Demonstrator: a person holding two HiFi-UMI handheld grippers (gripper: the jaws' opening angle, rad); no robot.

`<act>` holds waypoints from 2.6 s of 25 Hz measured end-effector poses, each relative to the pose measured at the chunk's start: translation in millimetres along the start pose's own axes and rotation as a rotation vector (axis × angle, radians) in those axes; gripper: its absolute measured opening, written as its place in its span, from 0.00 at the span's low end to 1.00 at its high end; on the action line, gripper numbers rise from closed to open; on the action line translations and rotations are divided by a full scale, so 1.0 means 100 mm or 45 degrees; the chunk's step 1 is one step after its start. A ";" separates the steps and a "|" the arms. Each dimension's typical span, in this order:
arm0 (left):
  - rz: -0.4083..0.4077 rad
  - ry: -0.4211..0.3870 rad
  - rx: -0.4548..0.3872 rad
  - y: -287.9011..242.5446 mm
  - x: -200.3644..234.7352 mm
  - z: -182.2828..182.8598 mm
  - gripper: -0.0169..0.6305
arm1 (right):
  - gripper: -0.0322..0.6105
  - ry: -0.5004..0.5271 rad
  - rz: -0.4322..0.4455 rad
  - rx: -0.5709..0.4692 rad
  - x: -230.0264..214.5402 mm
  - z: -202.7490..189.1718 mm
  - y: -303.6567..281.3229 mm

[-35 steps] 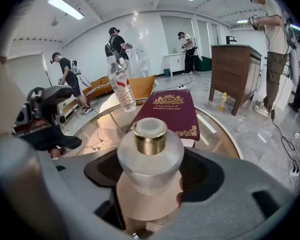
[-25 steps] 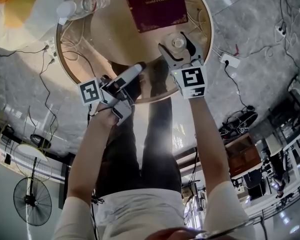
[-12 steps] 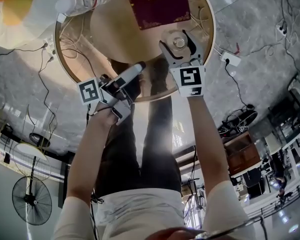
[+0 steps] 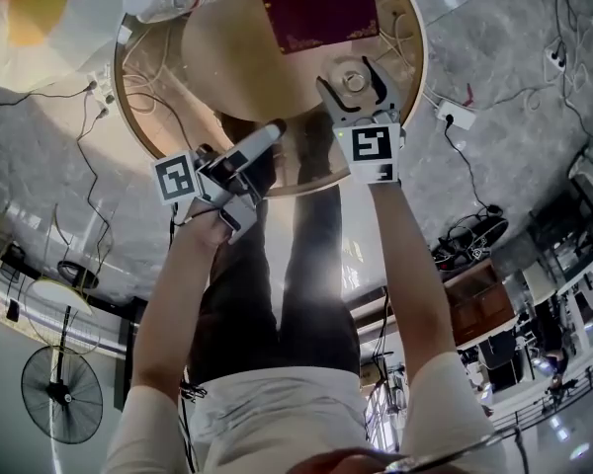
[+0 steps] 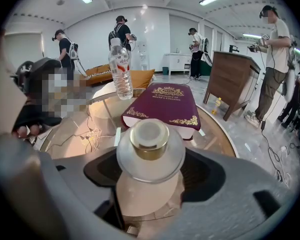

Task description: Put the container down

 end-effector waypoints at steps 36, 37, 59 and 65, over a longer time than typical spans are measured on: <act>0.048 -0.470 0.150 0.94 -3.21 -1.54 0.07 | 0.19 -0.199 0.013 -0.209 0.78 2.02 3.65; 0.054 -0.500 0.156 0.99 -3.29 -1.58 0.07 | 0.18 -0.199 0.008 -0.221 0.81 2.05 3.78; 0.121 -1.169 0.187 1.17 -3.94 -3.18 0.06 | 0.04 -0.191 0.033 -0.387 1.05 1.58 5.86; 0.100 -1.293 0.118 1.22 -4.01 -3.79 0.06 | 0.04 -0.155 0.068 -0.459 1.07 1.28 6.36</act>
Point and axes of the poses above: the fingertips, and each gripper's own axes: y backward along the fingers, x to its left, z out of its top, the point moved 8 cm from there along y, backward along the fingers, and after that the axes turned 2 degrees about x, right-handed, at the moved point
